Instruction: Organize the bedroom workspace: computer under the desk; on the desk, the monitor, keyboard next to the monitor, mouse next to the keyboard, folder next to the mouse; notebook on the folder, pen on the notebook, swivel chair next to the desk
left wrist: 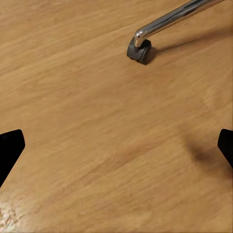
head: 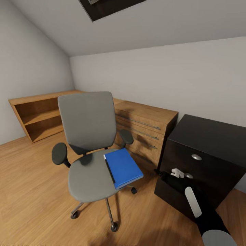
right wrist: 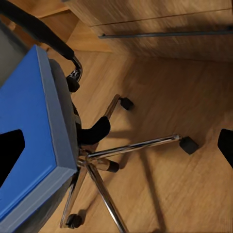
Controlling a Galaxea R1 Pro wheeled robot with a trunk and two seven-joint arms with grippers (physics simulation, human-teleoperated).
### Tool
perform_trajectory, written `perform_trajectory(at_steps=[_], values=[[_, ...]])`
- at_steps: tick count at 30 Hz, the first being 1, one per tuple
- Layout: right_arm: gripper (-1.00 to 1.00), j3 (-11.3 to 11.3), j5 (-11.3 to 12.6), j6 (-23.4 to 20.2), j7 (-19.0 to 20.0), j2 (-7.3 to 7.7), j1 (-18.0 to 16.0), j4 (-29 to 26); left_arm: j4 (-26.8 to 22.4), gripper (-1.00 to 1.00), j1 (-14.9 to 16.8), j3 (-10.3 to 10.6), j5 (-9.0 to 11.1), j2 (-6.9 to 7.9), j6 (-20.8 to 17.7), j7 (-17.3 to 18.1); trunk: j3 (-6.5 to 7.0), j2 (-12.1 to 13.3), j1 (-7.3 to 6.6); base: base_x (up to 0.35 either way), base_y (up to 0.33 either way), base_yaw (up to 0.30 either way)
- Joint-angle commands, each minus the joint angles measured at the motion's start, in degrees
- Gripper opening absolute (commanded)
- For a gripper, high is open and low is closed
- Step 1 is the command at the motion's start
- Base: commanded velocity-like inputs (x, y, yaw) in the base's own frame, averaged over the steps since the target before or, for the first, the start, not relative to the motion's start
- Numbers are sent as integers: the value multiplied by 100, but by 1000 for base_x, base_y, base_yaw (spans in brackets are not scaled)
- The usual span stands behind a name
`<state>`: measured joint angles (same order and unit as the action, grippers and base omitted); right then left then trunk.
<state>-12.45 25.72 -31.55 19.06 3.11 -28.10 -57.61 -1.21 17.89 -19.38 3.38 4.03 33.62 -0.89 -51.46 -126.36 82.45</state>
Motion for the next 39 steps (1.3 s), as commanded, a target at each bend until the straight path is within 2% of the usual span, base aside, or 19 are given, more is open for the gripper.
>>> perform_trajectory(at_steps=[1,7,8,12,17,24,39], values=[[100,-11,25,-36,66,0,-5,2,6,100,4,31,36,1,20,-9,-24,-44,22,0,0,0],[100,3,13,-46,842,17,-10,77,6,100,4,31,51,1,24,-10,-131,-284,153,0,0,0],[100,1,6,-58,1080,24,-10,106,6,100,4,31,50,1,27,-9,-149,-325,175,0,0,0],[100,-1,17,-74,1447,76,-11,268,6,100,4,31,52,1,32,-8,-221,-485,263,0,0,0],[100,-7,31,-80,1659,117,-11,377,6,100,4,31,50,1,39,-8,-311,-686,373,0,0,0],[100,-9,31,-80,1985,140,-11,427,6,100,4,31,49,1,33,-7,-311,-686,373,0,0,0],[100,-9,31,-80,2074,138,-11,442,6,100,4,31,49,-1,23,0,-311,-686,373,54,27,0]])
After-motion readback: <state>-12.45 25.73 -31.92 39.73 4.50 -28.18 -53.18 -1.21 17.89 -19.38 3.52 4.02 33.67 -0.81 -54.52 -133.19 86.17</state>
